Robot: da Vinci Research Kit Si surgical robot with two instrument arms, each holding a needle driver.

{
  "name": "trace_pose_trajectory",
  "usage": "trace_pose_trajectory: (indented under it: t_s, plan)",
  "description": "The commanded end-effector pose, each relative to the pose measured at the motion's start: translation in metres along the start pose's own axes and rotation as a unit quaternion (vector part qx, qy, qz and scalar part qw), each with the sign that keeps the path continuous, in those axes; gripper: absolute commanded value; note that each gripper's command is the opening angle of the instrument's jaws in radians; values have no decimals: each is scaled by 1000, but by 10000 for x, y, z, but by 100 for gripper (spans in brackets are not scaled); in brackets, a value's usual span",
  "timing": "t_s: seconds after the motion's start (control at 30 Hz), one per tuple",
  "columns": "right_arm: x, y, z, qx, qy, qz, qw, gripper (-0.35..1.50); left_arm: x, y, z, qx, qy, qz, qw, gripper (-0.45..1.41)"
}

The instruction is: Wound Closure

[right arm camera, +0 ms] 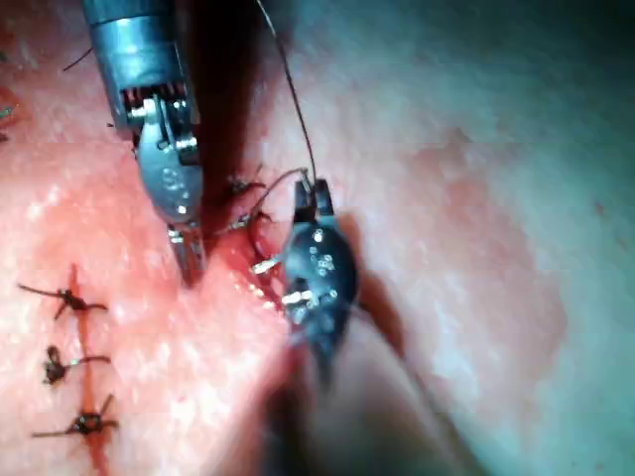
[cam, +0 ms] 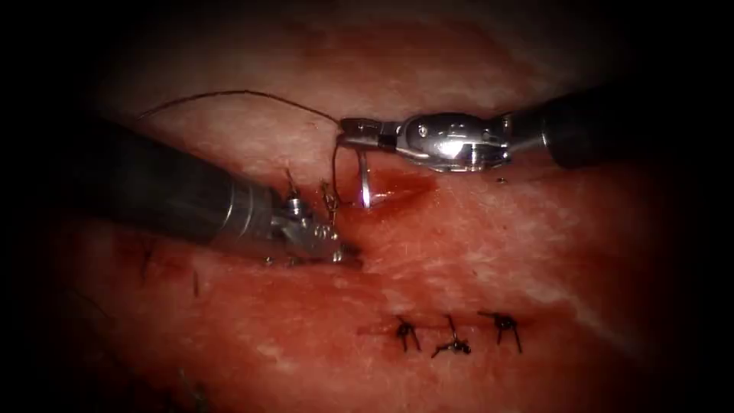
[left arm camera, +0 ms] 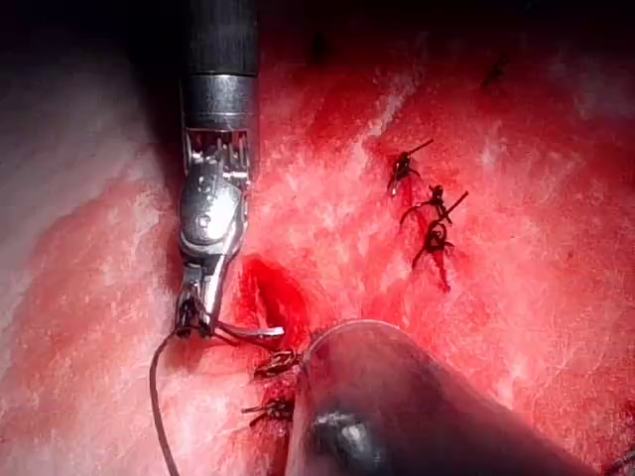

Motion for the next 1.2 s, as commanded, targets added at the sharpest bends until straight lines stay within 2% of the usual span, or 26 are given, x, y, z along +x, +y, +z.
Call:
trace_pose_trajectory:
  t_s: [0.03,0.13,0.43,0.7,0.87,1.2]
  plan:
    - [-4,-8,7,2,-6,3,1000,-35,-1,4,8,-1,-1,-3,1000,-6]
    - [-4,-13,7,2,-18,15,1000,-35,-1,2,9,-1,-1,-3,1000,-6]
    - [9,-9,5,-3,-30,130,991,-35,0,2,13,1,-1,-7,1000,-8]
    - [8,-5,5,-8,-33,174,984,-35,2,6,14,2,-1,-8,1000,-8]
    - [4,-7,3,-5,-52,197,979,-35,3,6,16,2,-1,-8,1000,-10]
    - [7,-10,3,14,-84,309,947,-35,-5,0,26,6,0,-4,1000,-10]
